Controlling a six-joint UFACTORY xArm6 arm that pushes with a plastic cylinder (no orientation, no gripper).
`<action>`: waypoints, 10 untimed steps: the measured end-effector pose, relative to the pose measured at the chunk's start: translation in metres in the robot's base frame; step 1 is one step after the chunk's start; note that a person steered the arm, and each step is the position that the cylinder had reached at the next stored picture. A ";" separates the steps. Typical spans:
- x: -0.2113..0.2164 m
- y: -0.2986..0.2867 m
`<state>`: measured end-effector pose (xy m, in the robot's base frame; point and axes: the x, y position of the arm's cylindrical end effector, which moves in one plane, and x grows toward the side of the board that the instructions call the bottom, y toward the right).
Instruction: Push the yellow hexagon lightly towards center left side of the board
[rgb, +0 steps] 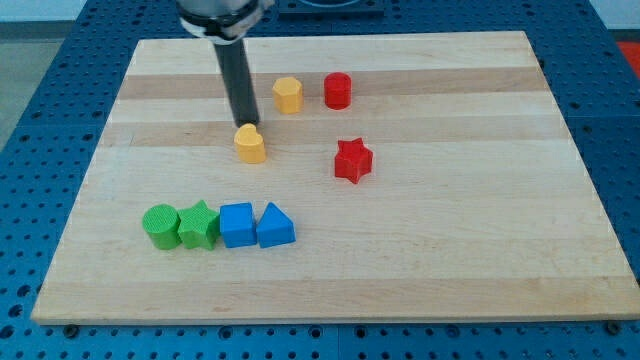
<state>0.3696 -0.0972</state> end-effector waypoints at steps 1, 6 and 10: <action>-0.002 0.051; -0.052 -0.043; 0.057 0.058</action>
<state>0.4265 -0.0396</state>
